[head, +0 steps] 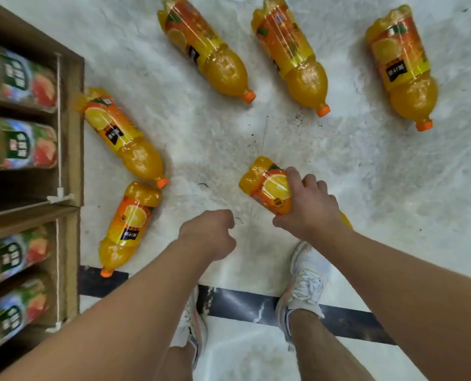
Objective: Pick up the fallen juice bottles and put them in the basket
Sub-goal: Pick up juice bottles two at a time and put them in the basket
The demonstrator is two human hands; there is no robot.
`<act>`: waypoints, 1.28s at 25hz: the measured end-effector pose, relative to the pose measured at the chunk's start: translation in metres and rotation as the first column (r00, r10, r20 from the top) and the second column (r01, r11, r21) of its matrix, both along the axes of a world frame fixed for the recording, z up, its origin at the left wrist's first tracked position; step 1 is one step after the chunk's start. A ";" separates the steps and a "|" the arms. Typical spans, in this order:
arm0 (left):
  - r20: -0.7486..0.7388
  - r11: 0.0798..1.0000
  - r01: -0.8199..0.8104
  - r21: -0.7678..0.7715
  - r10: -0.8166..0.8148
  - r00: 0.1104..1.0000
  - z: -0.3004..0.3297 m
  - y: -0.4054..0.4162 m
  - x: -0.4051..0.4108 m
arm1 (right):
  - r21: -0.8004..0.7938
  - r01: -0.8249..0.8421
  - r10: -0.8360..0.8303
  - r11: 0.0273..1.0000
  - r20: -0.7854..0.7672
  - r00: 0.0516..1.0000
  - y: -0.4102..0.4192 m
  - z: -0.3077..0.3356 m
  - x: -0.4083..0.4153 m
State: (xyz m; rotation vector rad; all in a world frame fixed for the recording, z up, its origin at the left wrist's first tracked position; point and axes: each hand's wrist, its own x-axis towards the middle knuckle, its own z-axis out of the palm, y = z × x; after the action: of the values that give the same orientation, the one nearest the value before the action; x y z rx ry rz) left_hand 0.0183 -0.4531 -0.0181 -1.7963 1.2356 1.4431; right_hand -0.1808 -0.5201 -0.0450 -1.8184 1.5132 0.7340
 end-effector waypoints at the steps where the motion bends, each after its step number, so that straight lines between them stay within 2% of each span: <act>1: 0.009 1.000 -0.003 0.007 0.003 1.000 0.000 0.005 0.014 | 0.001 0.028 -0.029 1.000 0.011 1.000 0.006 0.011 0.016; 4: 0.052 0.994 -0.109 -0.018 0.110 0.993 -0.010 0.023 0.056 | 0.010 0.100 -0.100 0.995 0.047 0.994 0.021 0.029 0.065; 7: 0.138 0.965 -0.215 -0.147 0.235 0.962 -0.024 0.049 0.095 | 0.049 0.102 -0.106 0.994 0.096 0.990 0.033 0.027 0.109; 10: 0.262 0.927 -0.229 -0.298 0.310 0.914 -0.049 0.078 0.139 | 0.059 0.115 -0.123 0.992 0.153 0.981 0.044 0.005 0.146; 12: 0.320 0.915 -0.229 -0.333 0.338 0.885 -0.072 0.095 0.168 | 0.056 0.152 -0.160 0.987 0.181 0.970 0.051 -0.015 0.163; 16: 0.295 0.925 -0.273 -0.265 0.347 0.890 -0.118 0.124 0.201 | 0.050 0.191 -0.197 0.980 0.219 0.956 0.069 -0.045 0.180; 20: 0.228 0.862 -0.352 -0.364 0.449 0.864 -0.137 0.137 0.200 | 0.085 0.137 -0.150 0.987 0.176 0.973 0.084 -0.057 0.182; 25: 0.266 0.886 -0.364 -0.289 0.439 0.858 -0.096 0.127 0.195 | 0.099 0.144 -0.155 0.985 0.120 0.980 0.082 -0.019 0.174; 28: 0.269 0.882 -0.402 -0.245 0.461 0.846 -0.038 0.111 0.182 | 0.087 0.230 -0.240 0.969 0.121 0.963 0.067 0.038 0.166; 32: 0.218 0.889 -0.396 -0.232 0.444 0.869 0.058 0.077 0.167 | 0.043 0.235 -0.238 0.971 0.117 0.964 0.033 0.128 0.164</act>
State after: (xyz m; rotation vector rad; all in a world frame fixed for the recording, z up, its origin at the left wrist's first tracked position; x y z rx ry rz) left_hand 0.1851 -0.3762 0.0396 -2.4117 0.8910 1.2740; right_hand -0.0169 -0.4867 0.0833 -1.5951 1.5952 0.5181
